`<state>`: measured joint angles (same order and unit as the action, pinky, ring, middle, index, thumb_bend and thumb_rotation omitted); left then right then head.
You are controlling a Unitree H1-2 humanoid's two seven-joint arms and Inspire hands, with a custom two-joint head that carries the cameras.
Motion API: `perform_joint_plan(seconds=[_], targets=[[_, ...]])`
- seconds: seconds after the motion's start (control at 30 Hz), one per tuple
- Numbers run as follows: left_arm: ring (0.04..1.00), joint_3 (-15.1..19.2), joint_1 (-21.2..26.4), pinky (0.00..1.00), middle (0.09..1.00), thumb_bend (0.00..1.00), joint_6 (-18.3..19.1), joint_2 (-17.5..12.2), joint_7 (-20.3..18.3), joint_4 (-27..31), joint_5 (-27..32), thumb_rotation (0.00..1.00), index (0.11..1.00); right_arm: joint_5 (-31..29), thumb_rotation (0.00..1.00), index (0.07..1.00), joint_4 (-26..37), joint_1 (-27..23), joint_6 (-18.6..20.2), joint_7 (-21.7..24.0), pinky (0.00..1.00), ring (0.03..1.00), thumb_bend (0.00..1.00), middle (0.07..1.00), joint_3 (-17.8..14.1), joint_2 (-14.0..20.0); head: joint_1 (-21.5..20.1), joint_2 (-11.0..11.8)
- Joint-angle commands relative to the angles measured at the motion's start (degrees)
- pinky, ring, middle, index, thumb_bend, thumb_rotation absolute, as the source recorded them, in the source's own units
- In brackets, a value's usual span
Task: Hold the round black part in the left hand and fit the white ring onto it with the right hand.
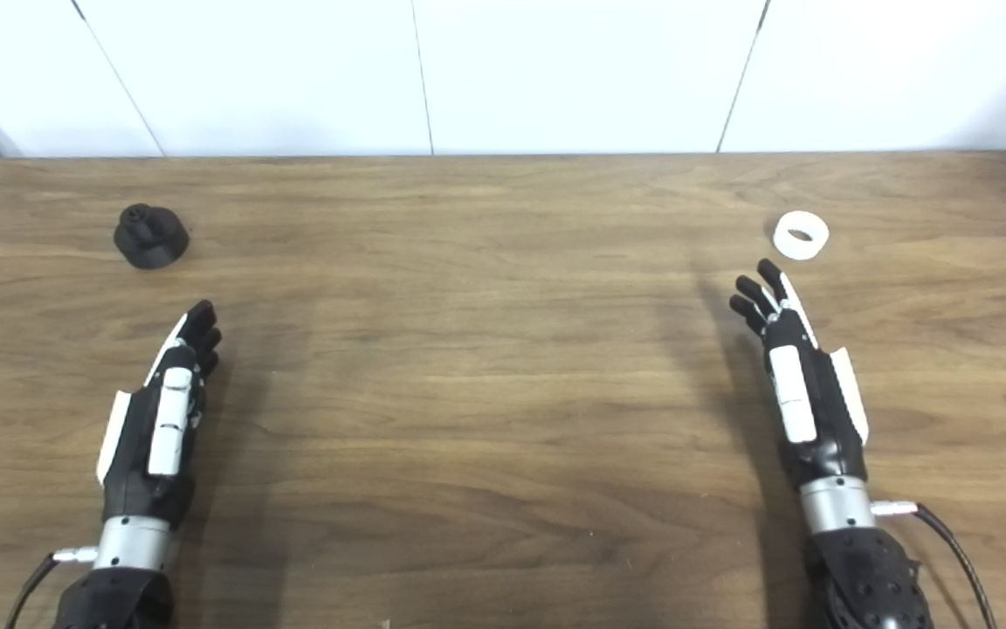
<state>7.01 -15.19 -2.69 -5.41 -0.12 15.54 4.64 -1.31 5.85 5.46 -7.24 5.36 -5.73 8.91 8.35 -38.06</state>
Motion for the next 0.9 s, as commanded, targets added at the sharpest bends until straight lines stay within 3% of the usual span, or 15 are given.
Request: perform_joint_plan(seconds=[0.0, 0.53, 0.87], targets=[[0.981, -0.34, -3.6, 1.0, 0.974, 0.47, -1.63, 1.36, 0.33, 0.85, -0.53, 0.92, 0.957, -0.19, 1.0, 0.953, -3.25, 2.37, -1.45, -0.45, 0.95, 0.888, 0.5, 0.908, -0.12, -0.03, 0.02, -0.03], [0.983, -0.39, -3.73, 1.0, 0.975, 0.47, -1.68, 1.55, 0.35, 0.93, -0.07, 0.91, 0.959, -0.58, 1.0, 0.957, -3.27, 2.55, -1.72, -0.22, 0.96, 0.895, 0.49, 0.908, -0.12, 0.04, 0.88, 0.43], [0.979, -1.76, -4.06, 1.0, 0.974, 0.46, -3.98, 2.48, 0.8, -0.74, -1.52, 0.91, 0.962, -1.58, 1.0, 0.972, -5.97, 2.58, -4.2, 0.56, 1.0, 0.902, 0.5, 0.914, -0.52, 1.22, 7.54, 4.51]])
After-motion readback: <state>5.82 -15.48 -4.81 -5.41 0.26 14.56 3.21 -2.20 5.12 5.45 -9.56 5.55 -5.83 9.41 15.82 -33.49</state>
